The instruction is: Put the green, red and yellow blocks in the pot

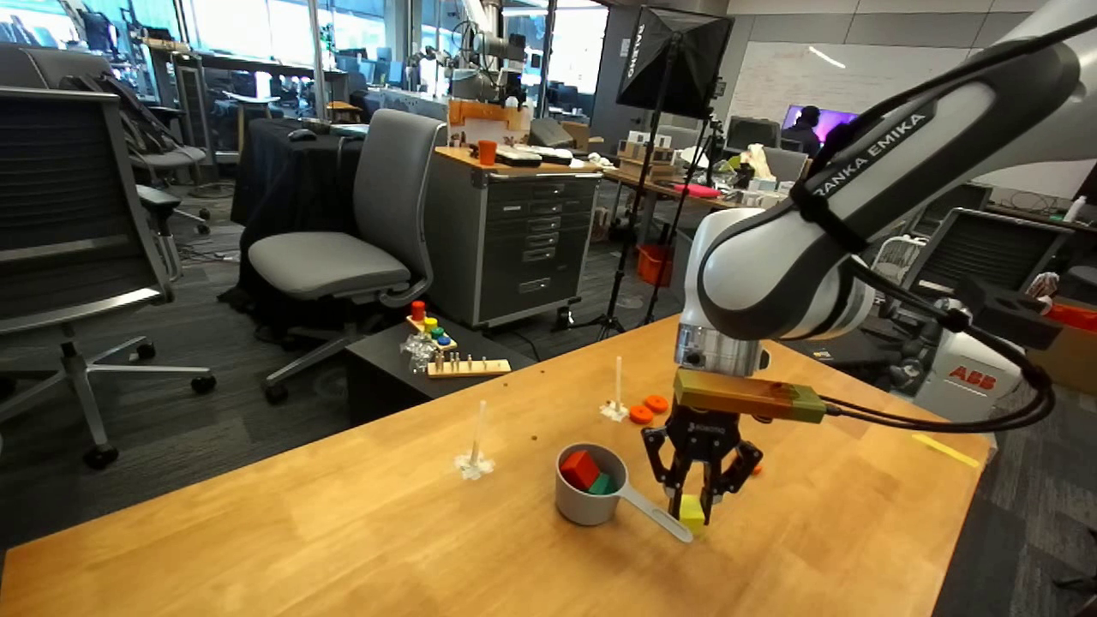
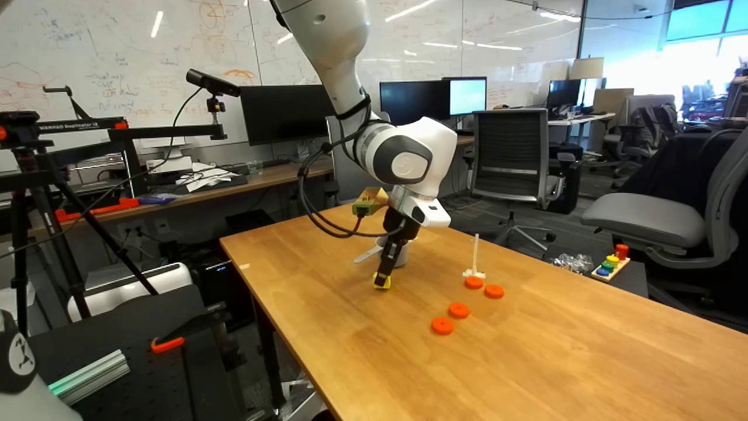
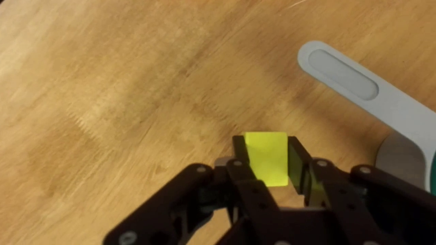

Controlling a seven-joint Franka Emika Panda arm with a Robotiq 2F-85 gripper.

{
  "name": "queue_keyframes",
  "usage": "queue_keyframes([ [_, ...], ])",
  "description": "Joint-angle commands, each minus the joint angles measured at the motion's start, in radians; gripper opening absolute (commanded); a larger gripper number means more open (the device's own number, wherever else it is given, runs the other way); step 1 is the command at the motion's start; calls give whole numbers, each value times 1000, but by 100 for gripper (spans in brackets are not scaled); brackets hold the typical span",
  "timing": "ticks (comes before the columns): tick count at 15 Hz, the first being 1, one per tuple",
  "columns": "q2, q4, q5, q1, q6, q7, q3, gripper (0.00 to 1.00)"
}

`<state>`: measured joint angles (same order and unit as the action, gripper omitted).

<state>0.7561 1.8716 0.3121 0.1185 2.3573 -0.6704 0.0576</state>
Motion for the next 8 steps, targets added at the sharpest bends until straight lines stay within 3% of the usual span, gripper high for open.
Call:
queue_keyframes([
  [1,-54,2,52,-15,24,26,7,9],
  [8,-166,-10,97,-13,89,29,23,9],
])
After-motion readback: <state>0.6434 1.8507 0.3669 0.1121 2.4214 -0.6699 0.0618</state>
